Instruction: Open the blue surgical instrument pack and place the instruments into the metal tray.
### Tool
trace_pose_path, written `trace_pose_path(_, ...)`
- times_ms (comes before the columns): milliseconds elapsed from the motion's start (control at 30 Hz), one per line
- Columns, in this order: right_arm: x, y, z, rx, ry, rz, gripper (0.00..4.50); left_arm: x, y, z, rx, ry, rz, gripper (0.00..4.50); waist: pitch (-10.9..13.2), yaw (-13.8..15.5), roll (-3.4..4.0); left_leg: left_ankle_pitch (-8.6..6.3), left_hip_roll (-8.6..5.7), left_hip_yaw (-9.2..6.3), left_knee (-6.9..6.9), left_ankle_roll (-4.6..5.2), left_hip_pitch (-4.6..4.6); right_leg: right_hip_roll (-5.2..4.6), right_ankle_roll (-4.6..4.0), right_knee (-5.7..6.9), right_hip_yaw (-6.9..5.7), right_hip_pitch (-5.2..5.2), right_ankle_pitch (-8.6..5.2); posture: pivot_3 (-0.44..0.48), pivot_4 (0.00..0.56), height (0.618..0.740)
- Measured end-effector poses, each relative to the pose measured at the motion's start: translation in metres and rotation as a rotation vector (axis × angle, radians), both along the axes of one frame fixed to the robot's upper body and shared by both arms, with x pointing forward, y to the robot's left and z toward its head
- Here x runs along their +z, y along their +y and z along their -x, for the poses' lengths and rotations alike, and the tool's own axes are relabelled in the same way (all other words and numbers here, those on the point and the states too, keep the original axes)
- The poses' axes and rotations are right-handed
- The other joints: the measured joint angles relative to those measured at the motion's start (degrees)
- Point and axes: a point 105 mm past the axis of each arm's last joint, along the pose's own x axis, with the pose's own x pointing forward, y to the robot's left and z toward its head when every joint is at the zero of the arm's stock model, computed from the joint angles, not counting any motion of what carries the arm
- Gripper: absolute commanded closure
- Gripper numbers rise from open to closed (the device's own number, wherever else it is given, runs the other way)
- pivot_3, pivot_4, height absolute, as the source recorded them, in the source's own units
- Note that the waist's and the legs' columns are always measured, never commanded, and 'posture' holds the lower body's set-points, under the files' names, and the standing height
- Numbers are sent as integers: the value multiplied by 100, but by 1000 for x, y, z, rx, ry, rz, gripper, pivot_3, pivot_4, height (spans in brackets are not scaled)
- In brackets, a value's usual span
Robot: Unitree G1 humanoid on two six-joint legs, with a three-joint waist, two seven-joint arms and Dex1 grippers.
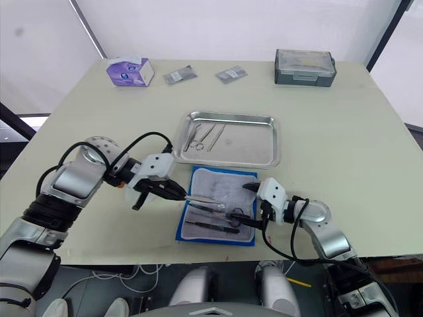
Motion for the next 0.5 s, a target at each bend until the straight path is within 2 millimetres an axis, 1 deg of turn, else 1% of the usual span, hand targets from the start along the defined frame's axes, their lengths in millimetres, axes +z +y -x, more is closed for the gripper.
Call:
trace_pose_path(200,0,0,-1,4,0,2,0,9,13,2,23,-7,-27,4464,3,-4,-4,0,1,1,0,0,0,1,0,1,0,0,0,0,150,731)
trace_pose_path(267,0,0,-1,4,1,4,0,19,23,2,38,-27,-50,4464,2,4,-6,0,1,2,1,0,2,0,0,2,0,1,-1,0,150,731)
trace_pose_path(500,0,0,-1,8,2,4,0,33,45,10,67,-28,-97,4464,3,4,-5,0,3,4,0,0,2,0,-1,2,0,0,-1,0,150,731)
